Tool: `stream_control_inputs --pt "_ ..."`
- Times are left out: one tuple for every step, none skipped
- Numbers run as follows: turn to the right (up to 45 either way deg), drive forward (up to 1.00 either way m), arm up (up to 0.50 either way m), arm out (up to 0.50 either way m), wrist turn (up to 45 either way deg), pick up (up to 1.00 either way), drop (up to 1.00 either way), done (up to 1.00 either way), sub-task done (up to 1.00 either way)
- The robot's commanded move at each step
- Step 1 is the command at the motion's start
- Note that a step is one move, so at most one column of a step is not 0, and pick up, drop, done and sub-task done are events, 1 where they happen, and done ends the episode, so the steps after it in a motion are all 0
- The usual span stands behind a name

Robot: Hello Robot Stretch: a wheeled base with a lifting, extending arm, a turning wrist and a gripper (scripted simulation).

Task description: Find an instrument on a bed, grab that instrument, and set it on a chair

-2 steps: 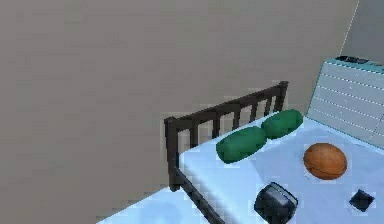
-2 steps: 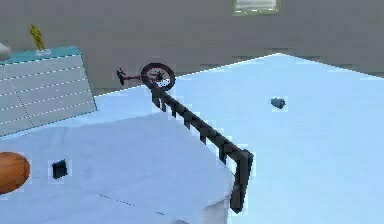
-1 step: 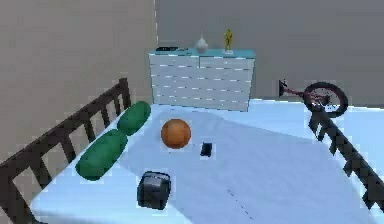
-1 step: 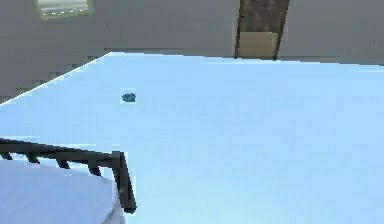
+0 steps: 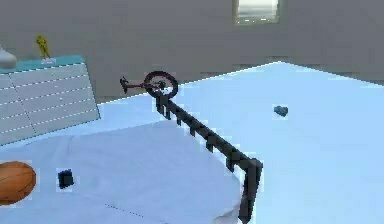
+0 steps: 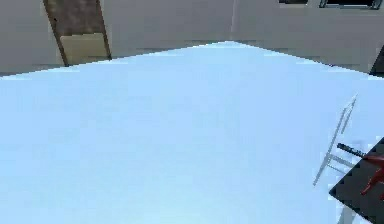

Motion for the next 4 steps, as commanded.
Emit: stream_control_inputs --pt "45.0 0.0 0.0 0.0 0.0 0.0 0.0 0.0 0.0" --pt "12.0 0.0 0.0 0.0 0.0 0.0 0.0 0.0 0.0" --pt "0.0 0.15 0.0 0.0 0.0 0.0 0.0 0.0 0.0" --pt "45.0 0.0 0.0 0.0 0.0 0.0 0.0 0.0 0.0"
